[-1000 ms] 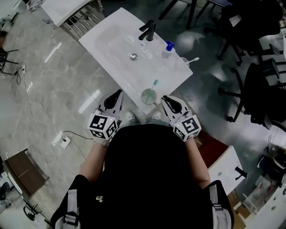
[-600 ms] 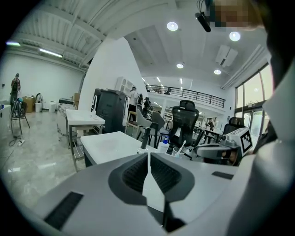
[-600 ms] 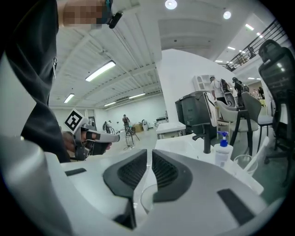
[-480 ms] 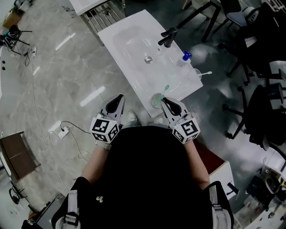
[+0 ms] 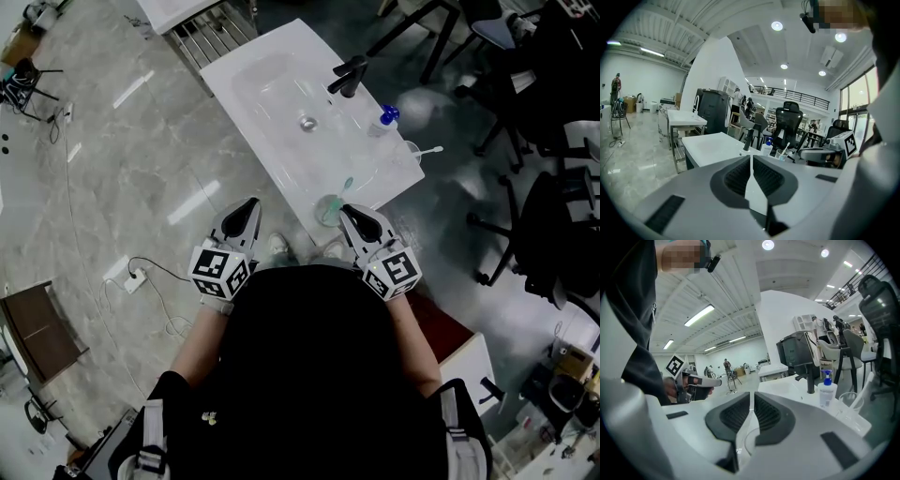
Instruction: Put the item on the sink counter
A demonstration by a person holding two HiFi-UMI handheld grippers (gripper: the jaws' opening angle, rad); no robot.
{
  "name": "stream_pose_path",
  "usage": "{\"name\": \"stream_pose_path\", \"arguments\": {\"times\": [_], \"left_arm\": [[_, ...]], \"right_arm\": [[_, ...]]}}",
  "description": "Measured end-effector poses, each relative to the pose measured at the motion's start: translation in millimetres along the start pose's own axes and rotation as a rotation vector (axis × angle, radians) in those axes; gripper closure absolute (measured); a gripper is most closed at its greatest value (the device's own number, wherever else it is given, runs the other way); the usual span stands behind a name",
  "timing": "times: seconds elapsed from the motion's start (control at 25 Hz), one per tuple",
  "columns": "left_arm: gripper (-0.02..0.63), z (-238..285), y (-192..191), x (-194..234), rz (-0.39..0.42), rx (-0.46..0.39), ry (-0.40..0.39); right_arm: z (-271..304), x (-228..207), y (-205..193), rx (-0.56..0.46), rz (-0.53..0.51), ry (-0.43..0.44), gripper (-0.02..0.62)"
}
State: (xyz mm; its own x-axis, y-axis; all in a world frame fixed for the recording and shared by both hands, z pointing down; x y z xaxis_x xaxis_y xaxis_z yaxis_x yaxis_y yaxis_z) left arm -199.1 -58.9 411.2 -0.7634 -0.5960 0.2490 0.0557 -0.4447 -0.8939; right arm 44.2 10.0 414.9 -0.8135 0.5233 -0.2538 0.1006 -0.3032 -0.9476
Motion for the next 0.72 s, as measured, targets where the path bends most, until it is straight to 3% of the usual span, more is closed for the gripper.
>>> {"name": "stream_pose_path", "arguments": {"times": [0.72], "left_arm": [[0.574, 12, 8, -3, 0.005, -0.010, -0.034]], "right_arm": [[-5, -6, -5, 0.009, 0.005, -0.034, 0.548]]}}
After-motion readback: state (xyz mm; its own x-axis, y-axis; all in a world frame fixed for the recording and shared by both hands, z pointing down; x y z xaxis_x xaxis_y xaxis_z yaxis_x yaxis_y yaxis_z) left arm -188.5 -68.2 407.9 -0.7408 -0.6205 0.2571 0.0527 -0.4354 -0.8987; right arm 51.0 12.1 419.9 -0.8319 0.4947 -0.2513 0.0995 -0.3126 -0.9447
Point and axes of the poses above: the fingertips, and each gripper's own axes: z forward along the fingers, x to its left, y out of its top, the point moved 6 cm from there along -z, backward along the fingers, and after that the axes turned 5 degrees about y, right-handed, at the moved point
